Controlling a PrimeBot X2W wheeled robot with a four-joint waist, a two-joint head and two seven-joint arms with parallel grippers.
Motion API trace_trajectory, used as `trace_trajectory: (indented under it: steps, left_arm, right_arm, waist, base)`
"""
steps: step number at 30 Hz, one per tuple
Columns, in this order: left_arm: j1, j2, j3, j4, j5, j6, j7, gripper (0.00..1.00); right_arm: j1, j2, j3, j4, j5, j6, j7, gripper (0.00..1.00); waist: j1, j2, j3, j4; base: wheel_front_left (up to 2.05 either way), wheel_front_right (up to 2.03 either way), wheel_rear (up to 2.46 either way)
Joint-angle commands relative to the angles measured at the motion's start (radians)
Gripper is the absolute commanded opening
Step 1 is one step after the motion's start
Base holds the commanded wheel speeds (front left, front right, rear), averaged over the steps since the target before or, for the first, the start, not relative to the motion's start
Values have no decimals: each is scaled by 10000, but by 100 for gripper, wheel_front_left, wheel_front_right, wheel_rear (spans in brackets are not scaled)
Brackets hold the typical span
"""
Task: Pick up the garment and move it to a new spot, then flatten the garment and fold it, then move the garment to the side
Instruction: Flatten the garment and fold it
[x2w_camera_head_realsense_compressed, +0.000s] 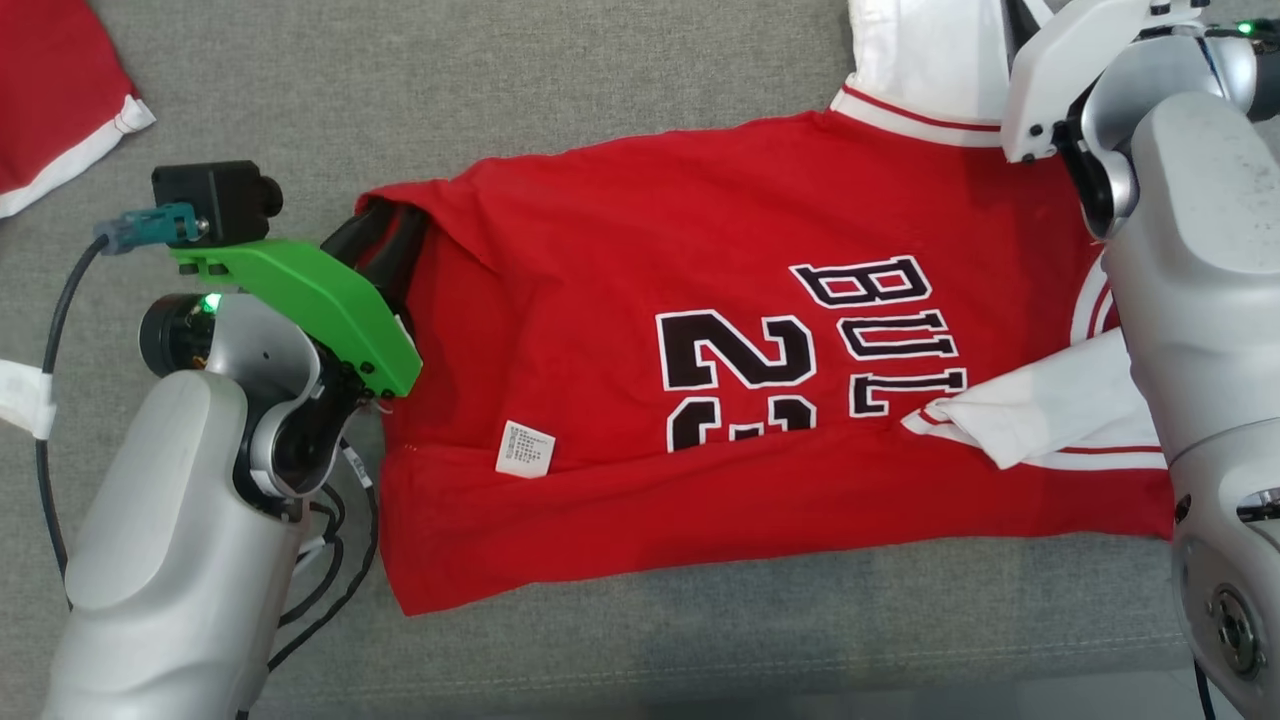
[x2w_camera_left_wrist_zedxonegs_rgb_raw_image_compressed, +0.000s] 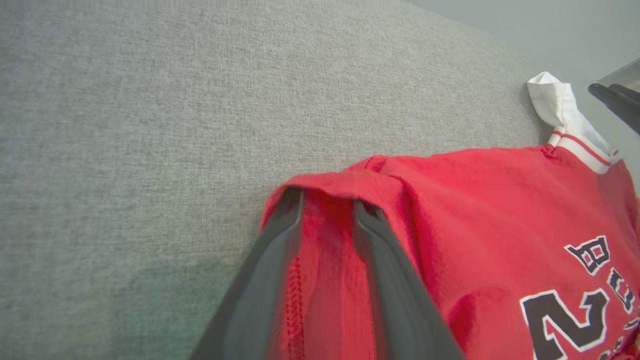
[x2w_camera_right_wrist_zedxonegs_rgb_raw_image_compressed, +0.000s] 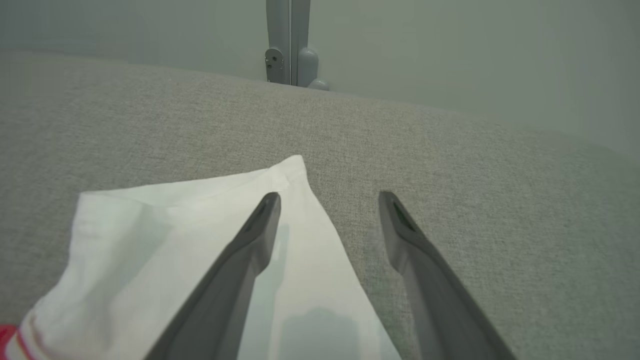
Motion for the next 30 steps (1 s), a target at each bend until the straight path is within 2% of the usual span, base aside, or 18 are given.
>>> trace_trajectory:
  steps: [1, 12, 17, 19, 22, 23, 30]
  left_arm:
    - [-213, -39, 13, 100, -87, -66, -59, 44]
    - [-804, -208, -108, 841, -141, -360, -272, 44]
    - [-966, -71, -108, 1089, -64, -431, -311, 44]
    - [-1009, -11, -122, 1158, -38, -484, -334, 44]
    - [-1006, 59, -174, 1207, -32, -547, -323, 45]
    - [-1011, 84, -194, 1221, -34, -558, -299, 44]
    - [-1071, 211, -240, 1157, 12, -600, -323, 43]
  right_arm:
    - [-129, -62, -113, 132, -167, -14, -89, 100]
    - [-392, 93, -1129, 1092, -1079, -12, -290, 100]
    - [-549, 275, -1297, 1385, -1290, -6, -448, 100]
    - [-613, 346, -1275, 1520, -1326, -6, -531, 87]
    - [-684, 361, -1260, 1703, -1312, -6, -642, 76]
    - [-716, 363, -1266, 1758, -1303, -6, -676, 79]
    - [-868, 350, -1287, 2062, -1297, -6, -877, 85]
  waist:
    - [-1, 113, 196, 170]
    - [-1, 113, 600, 463]
    - [-1, 113, 689, 454]
    - [-1, 113, 691, 447]
    - [-1, 113, 640, 428]
    - [-1, 113, 625, 422]
    - [-1, 113, 584, 404]
  base:
    - [0, 0, 0]
    - [0, 0, 0]
    - [0, 0, 0]
    - [0, 0, 0]
    - [0, 0, 0]
    - [0, 0, 0]
    - [0, 0, 0]
